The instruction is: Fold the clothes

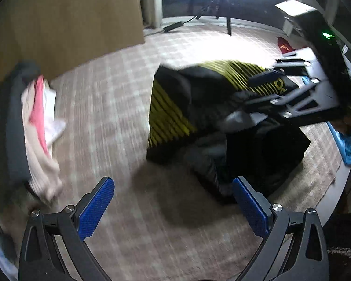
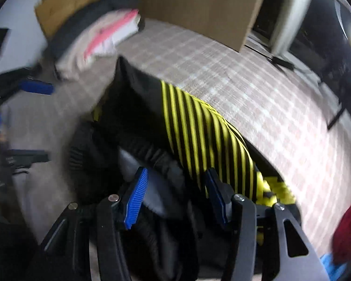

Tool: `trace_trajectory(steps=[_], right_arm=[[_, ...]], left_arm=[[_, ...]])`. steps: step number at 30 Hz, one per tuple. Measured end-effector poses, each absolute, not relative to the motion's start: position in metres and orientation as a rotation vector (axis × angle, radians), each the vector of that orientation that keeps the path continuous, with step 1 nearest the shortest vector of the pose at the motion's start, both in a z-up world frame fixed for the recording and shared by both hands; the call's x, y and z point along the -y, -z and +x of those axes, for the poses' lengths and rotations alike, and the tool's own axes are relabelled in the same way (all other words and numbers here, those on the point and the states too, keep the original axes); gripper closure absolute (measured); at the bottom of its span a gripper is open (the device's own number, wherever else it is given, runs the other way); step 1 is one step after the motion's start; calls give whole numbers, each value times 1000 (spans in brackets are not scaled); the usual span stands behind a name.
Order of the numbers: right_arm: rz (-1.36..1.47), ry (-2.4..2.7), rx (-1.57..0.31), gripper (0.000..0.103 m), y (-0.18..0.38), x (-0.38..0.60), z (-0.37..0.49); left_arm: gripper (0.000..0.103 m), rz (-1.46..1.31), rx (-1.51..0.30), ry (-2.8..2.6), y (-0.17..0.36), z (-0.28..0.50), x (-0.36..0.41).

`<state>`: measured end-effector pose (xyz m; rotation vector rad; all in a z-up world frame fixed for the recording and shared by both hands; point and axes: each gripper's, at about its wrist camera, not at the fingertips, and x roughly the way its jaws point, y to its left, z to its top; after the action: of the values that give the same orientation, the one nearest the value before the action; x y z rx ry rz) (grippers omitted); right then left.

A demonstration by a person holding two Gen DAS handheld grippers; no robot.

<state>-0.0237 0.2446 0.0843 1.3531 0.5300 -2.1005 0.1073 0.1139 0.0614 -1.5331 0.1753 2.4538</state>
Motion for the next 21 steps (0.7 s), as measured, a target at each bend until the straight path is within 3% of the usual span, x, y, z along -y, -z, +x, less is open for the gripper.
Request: trace_trajectory(steps=[3,4,7,16,21], right_arm=[[1385,2010,-568,85,-74,-228,-33],[1396,2001,-577,88,-73,-226,-35],[1401,2013,-500,92,-85,-238,-38],[1289,2317,291,94,-178,-398,-42],[1349,2461,550,94,-174,-479,-11]], left_arm=[[2,-1570,-121,-2457,-50,111,-117],[2,-1577,-105,-2457,-48,112,-118],[2,-1575,-69,-2458,-49,115,-121],[2,-1517,-111,-2438,-64,120,-152],[2,-1445,-141,-2385,-72,117,-193]])
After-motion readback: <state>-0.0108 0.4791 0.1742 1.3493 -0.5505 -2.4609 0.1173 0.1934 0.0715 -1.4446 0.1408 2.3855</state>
